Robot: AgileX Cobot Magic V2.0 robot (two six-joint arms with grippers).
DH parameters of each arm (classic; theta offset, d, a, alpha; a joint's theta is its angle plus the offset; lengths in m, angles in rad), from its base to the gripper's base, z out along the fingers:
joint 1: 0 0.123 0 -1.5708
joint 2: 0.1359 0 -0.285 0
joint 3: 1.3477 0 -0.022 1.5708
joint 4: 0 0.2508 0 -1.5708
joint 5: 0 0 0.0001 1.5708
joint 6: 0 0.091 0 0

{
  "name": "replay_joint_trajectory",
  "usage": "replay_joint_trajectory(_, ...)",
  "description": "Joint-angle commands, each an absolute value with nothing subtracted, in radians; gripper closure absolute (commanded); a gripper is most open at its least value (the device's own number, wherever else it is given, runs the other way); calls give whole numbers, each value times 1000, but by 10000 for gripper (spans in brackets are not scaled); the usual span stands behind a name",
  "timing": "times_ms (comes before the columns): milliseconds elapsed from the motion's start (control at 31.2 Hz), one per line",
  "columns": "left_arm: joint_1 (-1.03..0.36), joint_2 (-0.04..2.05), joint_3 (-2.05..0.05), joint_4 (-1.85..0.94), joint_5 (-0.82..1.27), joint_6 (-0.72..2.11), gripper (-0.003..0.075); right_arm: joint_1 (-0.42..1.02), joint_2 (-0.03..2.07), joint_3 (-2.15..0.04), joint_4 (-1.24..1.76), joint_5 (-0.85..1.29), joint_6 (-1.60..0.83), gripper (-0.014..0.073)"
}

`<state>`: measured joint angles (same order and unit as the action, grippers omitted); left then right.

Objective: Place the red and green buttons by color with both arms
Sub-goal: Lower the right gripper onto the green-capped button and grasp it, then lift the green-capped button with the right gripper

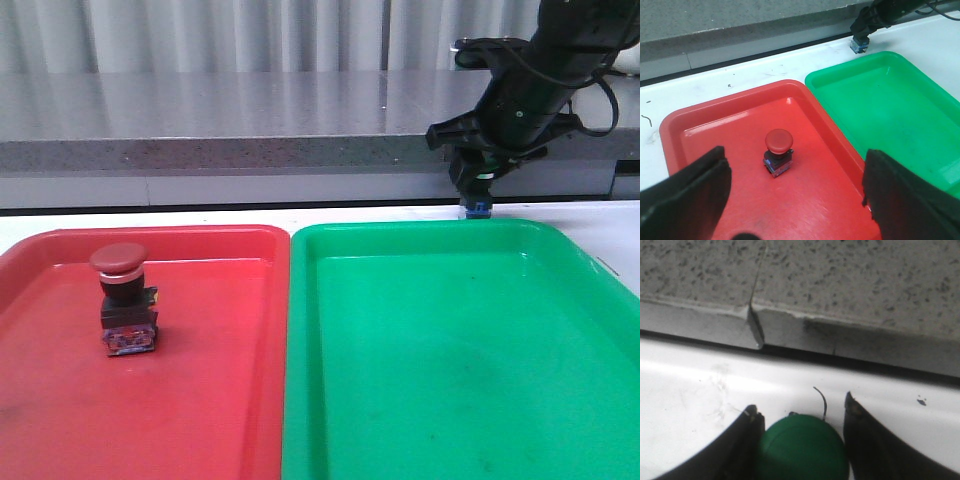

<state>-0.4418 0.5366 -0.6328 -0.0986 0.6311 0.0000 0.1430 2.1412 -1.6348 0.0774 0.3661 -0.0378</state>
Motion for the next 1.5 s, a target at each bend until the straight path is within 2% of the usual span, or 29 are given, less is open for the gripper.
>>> replay_joint_trajectory(0, -437, 538, -661, -111, 559, -7, 187, 141, 2066, -1672, 86, 326, -47, 232)
replay_joint_trajectory(512, -437, 538, -661, -111, 559, -7, 187, 141, 1942, -1672, 90, 403, -47, 232)
replay_joint_trajectory(992, -437, 538, -661, -111, 559, -7, 187, 153, 1740, -1668, 85, 661, -95, 232)
replay_joint_trajectory(1473, -437, 538, -661, -111, 559, -7, 187, 259, 1501, -1438, 85, 647, -101, 232)
